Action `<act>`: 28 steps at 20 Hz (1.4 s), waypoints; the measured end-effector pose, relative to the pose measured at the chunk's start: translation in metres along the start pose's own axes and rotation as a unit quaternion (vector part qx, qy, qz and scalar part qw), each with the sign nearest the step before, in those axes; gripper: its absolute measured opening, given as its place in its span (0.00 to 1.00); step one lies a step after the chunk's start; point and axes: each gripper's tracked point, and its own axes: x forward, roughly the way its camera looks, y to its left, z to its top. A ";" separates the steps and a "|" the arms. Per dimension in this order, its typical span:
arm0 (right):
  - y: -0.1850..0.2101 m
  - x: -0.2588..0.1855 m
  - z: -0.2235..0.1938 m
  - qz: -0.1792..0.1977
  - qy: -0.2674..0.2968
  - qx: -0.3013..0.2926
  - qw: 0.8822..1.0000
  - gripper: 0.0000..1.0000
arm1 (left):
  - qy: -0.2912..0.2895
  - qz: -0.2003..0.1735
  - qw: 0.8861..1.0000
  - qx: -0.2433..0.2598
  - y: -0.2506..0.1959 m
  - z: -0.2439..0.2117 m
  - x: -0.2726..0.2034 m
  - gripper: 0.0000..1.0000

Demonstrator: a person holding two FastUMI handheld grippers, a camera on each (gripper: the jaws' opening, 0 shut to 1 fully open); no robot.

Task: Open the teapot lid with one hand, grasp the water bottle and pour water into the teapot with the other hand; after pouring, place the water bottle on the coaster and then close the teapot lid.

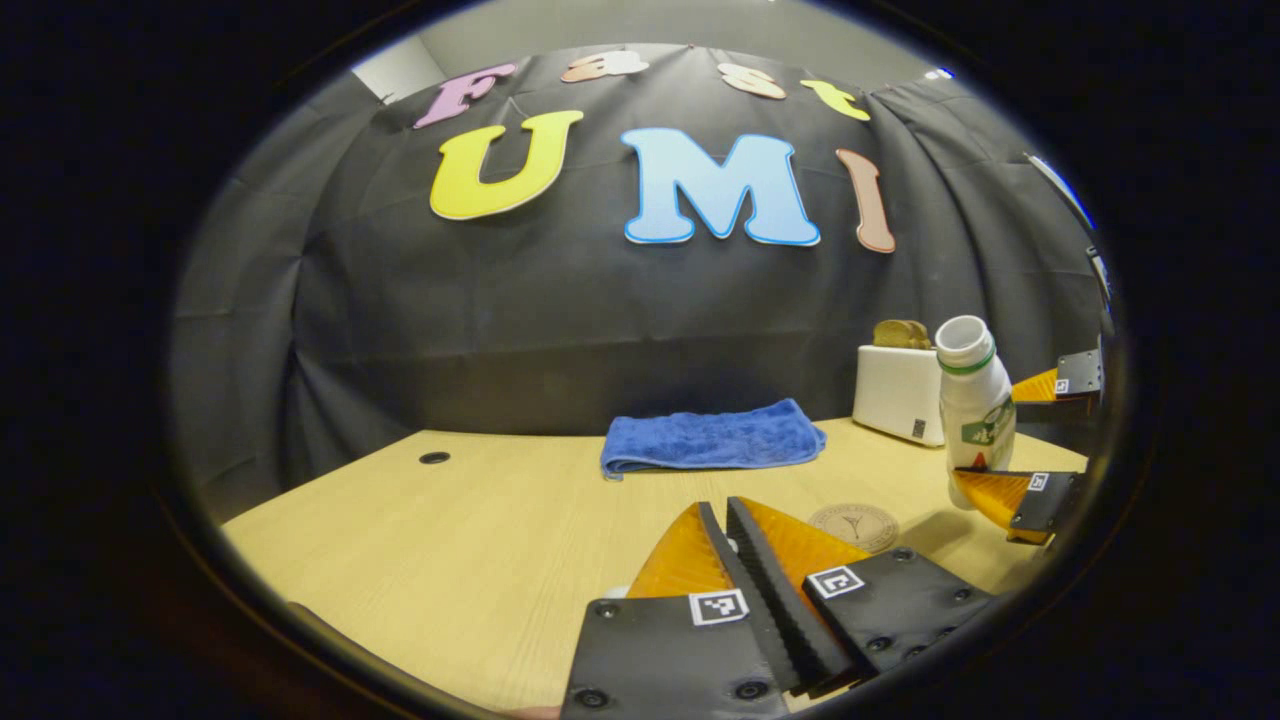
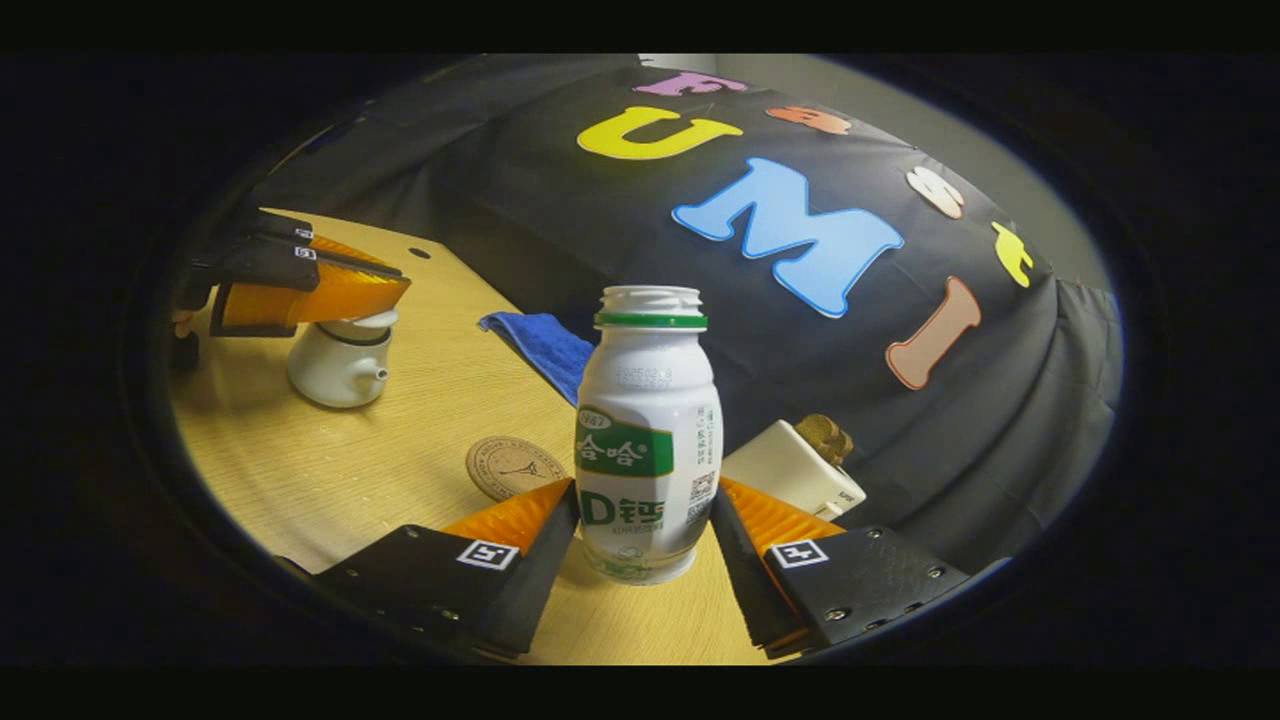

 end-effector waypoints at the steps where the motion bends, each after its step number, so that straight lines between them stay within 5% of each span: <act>1: 0.000 -0.001 -0.001 0.001 0.000 0.002 1.000 0.77 | 0.001 0.004 1.000 0.004 0.000 0.000 0.000 0.09; 17: 0.002 -0.003 -0.001 0.003 -0.004 0.011 1.000 0.77 | 0.015 0.017 1.000 0.001 -0.001 -0.013 0.003 0.14; 18: 0.002 -0.004 -0.001 0.003 -0.004 0.011 1.000 0.77 | 0.015 0.017 1.000 -0.002 -0.001 -0.013 0.003 1.00; 19: 0.003 -0.004 -0.001 0.003 -0.004 0.011 1.000 0.76 | 0.015 0.018 1.000 -0.002 -0.001 -0.013 0.001 1.00; 20: 0.002 -0.004 -0.001 0.003 -0.003 0.011 1.000 0.77 | 0.015 0.018 1.000 -0.002 -0.001 -0.014 0.003 0.14; 24: 0.003 -0.003 -0.001 0.004 -0.001 0.011 1.000 0.77 | 0.013 0.021 1.000 0.011 -0.004 -0.013 0.003 0.16; 25: 0.003 -0.003 0.000 0.004 0.000 0.010 1.000 0.77 | 0.013 0.020 1.000 0.012 -0.004 -0.013 0.003 0.07; 26: 0.003 -0.003 0.000 0.004 -0.001 0.010 1.000 0.77 | 0.013 0.020 1.000 0.012 -0.003 -0.012 0.003 1.00; 27: 0.003 -0.004 0.001 0.004 -0.001 0.011 1.000 0.77 | 0.013 0.020 1.000 0.010 -0.003 -0.012 0.003 0.22; 28: 0.003 -0.004 0.002 0.004 -0.002 0.013 1.000 0.77 | 0.013 0.019 1.000 0.010 -0.002 -0.013 0.003 1.00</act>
